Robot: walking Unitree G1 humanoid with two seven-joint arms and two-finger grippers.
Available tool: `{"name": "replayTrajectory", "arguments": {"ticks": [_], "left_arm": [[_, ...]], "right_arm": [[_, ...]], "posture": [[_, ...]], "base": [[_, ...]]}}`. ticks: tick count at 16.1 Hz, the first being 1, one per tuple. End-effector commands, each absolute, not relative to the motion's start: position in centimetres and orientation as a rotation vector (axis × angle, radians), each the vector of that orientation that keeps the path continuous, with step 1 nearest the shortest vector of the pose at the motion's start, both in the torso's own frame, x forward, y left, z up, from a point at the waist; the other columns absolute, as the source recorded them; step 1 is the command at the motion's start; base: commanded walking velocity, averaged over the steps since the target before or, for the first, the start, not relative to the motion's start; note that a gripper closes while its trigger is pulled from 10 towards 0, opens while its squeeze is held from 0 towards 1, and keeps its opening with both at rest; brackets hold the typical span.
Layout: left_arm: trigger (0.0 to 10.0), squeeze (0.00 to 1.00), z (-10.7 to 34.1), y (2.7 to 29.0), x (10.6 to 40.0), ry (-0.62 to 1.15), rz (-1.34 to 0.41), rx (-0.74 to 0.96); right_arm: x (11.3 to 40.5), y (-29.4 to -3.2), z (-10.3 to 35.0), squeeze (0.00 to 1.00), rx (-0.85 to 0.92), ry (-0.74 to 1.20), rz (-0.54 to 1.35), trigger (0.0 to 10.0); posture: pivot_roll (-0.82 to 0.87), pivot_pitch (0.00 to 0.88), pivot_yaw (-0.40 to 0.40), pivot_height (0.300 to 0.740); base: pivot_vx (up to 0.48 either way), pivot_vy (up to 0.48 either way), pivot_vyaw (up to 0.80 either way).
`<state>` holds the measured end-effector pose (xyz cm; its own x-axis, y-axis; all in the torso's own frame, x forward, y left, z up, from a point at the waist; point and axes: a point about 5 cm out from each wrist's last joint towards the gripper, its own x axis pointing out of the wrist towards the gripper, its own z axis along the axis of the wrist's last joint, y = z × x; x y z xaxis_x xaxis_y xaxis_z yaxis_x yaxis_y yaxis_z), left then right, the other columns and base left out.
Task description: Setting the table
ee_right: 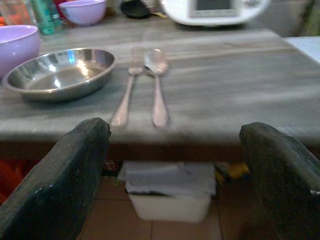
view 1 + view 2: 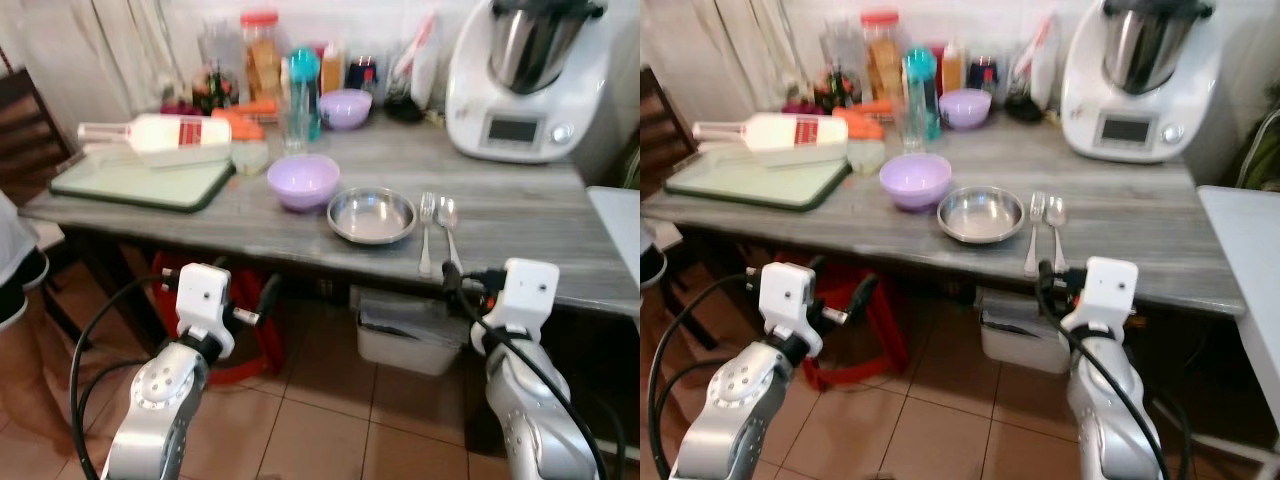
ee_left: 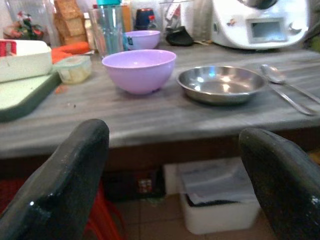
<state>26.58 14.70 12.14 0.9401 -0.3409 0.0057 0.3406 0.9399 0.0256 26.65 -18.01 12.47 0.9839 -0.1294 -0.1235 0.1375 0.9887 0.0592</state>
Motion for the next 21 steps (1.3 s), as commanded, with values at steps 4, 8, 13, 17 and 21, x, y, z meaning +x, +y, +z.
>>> {"name": "replayTrajectory", "arguments": {"ticks": [4, 8, 13, 17, 21], "left_arm": [[10.0, 0.0, 12.6, 14.7, 26.8, -0.024, -0.357, 0.041], [10.0, 0.0, 12.5, 14.7, 26.7, -0.023, -0.362, 0.043], [10.0, 0.0, 12.7, 14.6, 26.8, -0.041, -0.379, 0.054], [10.0, 0.0, 12.9, 14.4, 26.7, -0.055, -0.419, 0.033], [10.0, 0.0, 13.4, 13.6, 27.0, -0.08, -0.429, 0.002]], "right_arm": [[26.9, -18.2, 12.9, 0.0, 0.028, 0.093, -0.147, 10.0], [27.0, -18.1, 13.1, 0.0, 0.011, 0.048, -0.119, 10.0], [26.9, -18.1, 12.7, 0.0, 0.021, 0.059, -0.128, 10.0], [26.9, -18.0, 12.6, 0.0, 0.039, 0.069, -0.11, 10.0], [27.0, -17.6, 12.3, 0.0, 0.05, 0.071, -0.085, 10.0]], "posture": [[0.01, 0.0, 0.039, 0.74], [0.01, 0.0, 0.039, 0.74], [0.01, 0.0, 0.038, 0.74], [0.01, 0.0, 0.037, 0.74], [0.01, 0.0, 0.037, 0.74]], "base": [[-0.337, 0.0, 0.0], [-0.337, 0.0, 0.0], [-0.225, 0.0, 0.0], [0.0, 0.0, 0.0], [0.0, 0.0, 0.0]]}}
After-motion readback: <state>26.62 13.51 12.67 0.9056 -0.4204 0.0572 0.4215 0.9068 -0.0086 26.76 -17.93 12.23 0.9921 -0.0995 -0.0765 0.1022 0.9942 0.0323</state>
